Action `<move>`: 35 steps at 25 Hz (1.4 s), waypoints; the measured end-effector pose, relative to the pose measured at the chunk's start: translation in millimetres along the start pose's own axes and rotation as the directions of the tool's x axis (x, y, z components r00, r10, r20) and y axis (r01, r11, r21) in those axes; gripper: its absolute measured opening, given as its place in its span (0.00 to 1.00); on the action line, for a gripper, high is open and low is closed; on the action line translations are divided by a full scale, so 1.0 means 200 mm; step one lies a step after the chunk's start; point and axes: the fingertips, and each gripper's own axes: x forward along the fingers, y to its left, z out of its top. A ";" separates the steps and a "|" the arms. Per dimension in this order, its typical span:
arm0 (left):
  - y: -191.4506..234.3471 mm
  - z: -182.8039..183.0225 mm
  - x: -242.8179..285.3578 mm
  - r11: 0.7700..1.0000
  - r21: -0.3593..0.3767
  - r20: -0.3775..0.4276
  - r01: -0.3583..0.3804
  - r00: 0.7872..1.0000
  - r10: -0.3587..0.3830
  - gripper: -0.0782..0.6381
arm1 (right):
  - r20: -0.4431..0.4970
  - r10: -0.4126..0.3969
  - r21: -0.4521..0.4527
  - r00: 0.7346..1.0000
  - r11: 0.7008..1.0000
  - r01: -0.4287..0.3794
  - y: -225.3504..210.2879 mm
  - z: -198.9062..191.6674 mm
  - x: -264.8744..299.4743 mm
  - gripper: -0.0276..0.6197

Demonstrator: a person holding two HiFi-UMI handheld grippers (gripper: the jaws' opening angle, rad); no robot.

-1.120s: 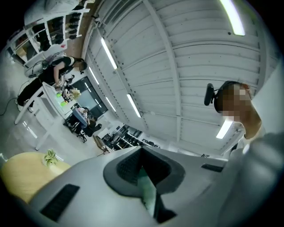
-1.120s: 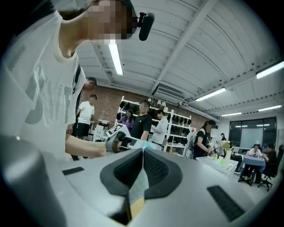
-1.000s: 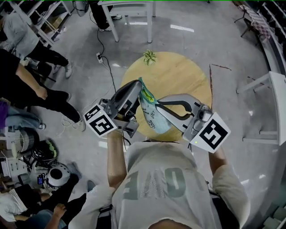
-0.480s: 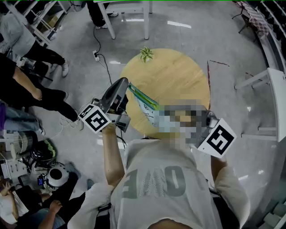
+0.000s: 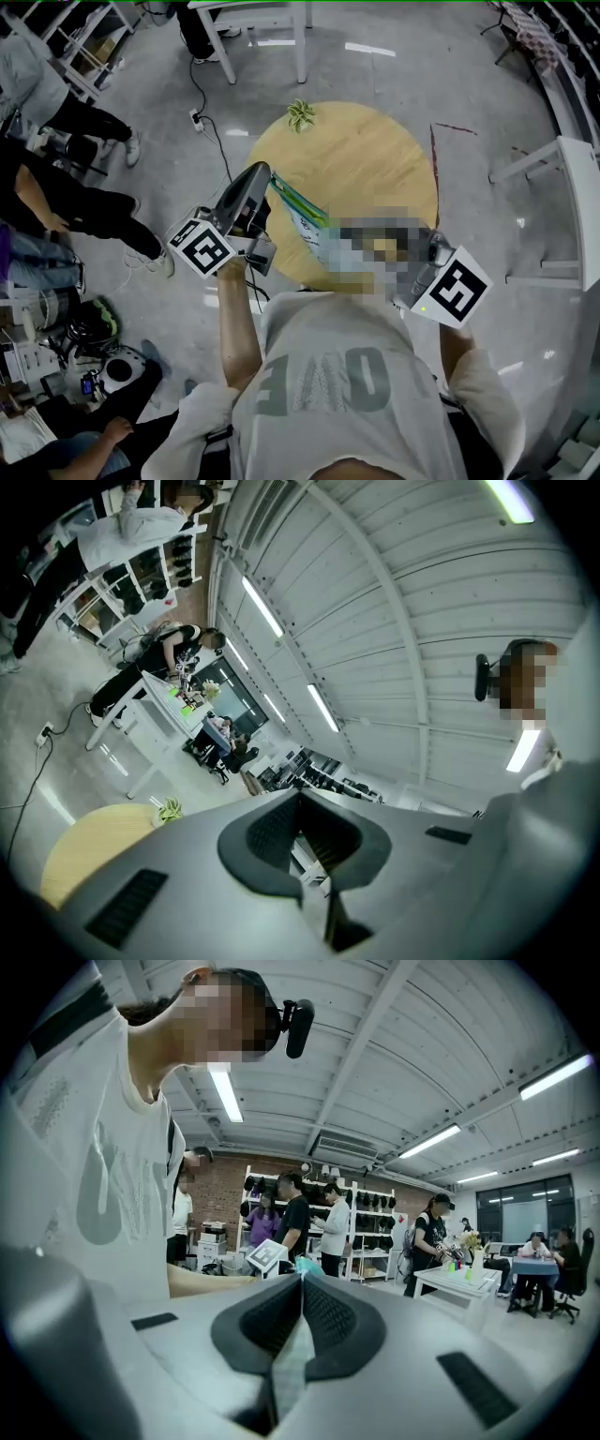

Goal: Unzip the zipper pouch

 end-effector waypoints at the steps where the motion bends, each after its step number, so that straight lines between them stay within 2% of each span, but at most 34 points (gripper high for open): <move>1: -0.01 0.00 0.00 1.000 0.006 -0.001 0.001 1.000 -0.001 0.15 | 0.003 -0.007 0.005 1.000 1.000 0.007 0.00 0.00 0.00 0.09; 4: -0.02 0.03 -0.02 0.999 0.045 0.000 -0.013 1.000 0.013 0.15 | 0.020 -0.032 0.027 0.999 0.999 0.031 -0.03 0.02 0.00 0.09; 10: -0.02 0.09 0.02 0.980 0.166 0.029 -0.107 0.994 0.104 0.15 | 0.018 -0.093 0.005 0.995 0.996 0.093 -0.21 -0.01 -0.08 0.09; 13: -0.07 0.12 0.03 0.966 0.225 0.042 -0.125 0.992 0.119 0.15 | -0.038 -0.146 -0.058 0.989 0.988 0.144 -0.30 -0.06 -0.11 0.09; 16: -0.12 0.15 0.05 0.947 0.289 0.051 -0.138 0.990 0.128 0.15 | -0.135 -0.209 -0.150 0.968 0.970 0.189 -0.40 -0.16 -0.13 0.09; 18: -0.16 0.16 0.05 0.942 0.310 0.047 -0.131 0.991 0.123 0.15 | -0.224 -0.263 -0.203 0.938 0.954 0.219 -0.47 -0.25 -0.14 0.09; 21: -0.19 0.15 0.07 0.943 0.309 0.044 -0.124 0.992 0.116 0.15 | -0.328 -0.355 -0.247 0.876 0.927 0.283 -0.59 -0.39 -0.17 0.09; 25: -0.22 0.11 0.08 0.932 0.336 0.025 -0.133 0.991 0.132 0.15 | -0.426 -0.402 -0.287 0.810 0.910 0.300 -0.72 -0.59 -0.23 0.09; 28: -0.24 0.11 0.08 0.909 0.388 0.027 -0.152 0.988 0.153 0.15 | -0.476 -0.430 -0.318 0.767 0.897 0.306 -0.79 -0.70 -0.27 0.09; 32: -0.27 0.15 0.07 0.859 0.477 0.042 -0.189 0.980 0.192 0.15 | -0.542 -0.460 -0.375 0.703 0.881 0.287 -0.85 -0.84 -0.25 0.09; 35: -0.27 0.16 0.06 0.848 0.490 0.051 -0.203 0.978 0.205 0.15 | -0.595 -0.469 -0.425 0.652 0.873 0.240 -0.86 -0.98 -0.21 0.09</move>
